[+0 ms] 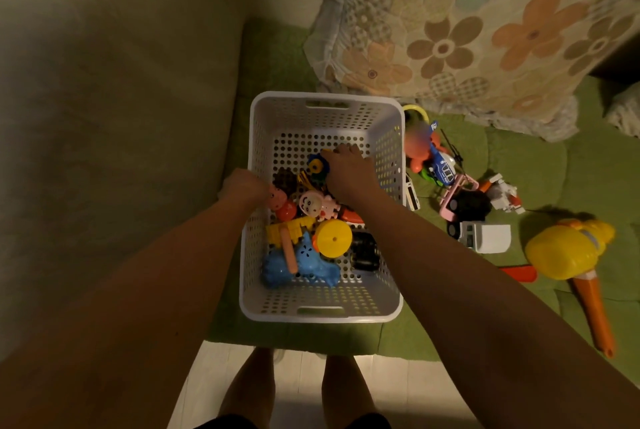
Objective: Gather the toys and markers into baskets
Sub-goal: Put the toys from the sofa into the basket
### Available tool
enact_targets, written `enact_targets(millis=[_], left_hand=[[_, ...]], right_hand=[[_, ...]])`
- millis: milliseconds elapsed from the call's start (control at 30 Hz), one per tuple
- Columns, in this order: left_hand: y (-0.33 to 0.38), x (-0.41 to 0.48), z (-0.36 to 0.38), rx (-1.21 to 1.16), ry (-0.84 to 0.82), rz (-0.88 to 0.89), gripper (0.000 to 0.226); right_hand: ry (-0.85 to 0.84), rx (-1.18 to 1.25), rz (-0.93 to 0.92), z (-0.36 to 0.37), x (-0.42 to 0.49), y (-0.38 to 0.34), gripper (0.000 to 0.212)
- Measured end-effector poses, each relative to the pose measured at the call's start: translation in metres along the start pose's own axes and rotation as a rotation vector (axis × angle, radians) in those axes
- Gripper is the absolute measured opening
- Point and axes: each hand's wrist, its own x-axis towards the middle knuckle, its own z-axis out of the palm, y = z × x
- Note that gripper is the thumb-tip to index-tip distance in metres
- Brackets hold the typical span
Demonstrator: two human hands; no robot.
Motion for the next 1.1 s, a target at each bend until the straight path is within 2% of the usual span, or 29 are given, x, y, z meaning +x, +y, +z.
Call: enact_targets(millis=[200,333,400,567,700,900,1000,1100], left_hand=[[0.0,0.0,0.001,0.018,0.013,0.007,0.041],[0.0,0.002,0.001,0.02,0.02,0.002,0.044],[0.0,0.002,0.001,0.007,0.021,0.003,0.043],[-0.001,0.002,0.0,-0.016,0.022,-0.005,0.043],[0.0,0.002,0.0,-0.009,0.023,-0.013,0.042],[0.001,0.001,0.001,-0.033,0.017,-0.021,0.042],[0.002,0.001,0.001,-0.031,0.025,-0.019,0.039],[0.001,0.001,0.001,-0.024,0.03,-0.021,0.037]], right_hand=[[0.566,0.224,-0.061,-0.054,0.017,0.027,0.032],[0.721,0.278,0.098,-0.074,0.017,0.066,0.033],[0.664,0.24,0.242,-0.072,0.014,0.091,0.034],[0.216,0.18,0.557,-0.045,-0.003,0.137,0.068],[0.015,0.198,0.559,-0.019,-0.018,0.148,0.075],[0.066,0.165,0.561,0.0,-0.026,0.14,0.064],[0.174,0.214,0.551,-0.002,-0.028,0.14,0.056],[0.281,0.27,0.588,-0.017,-0.028,0.14,0.059]])
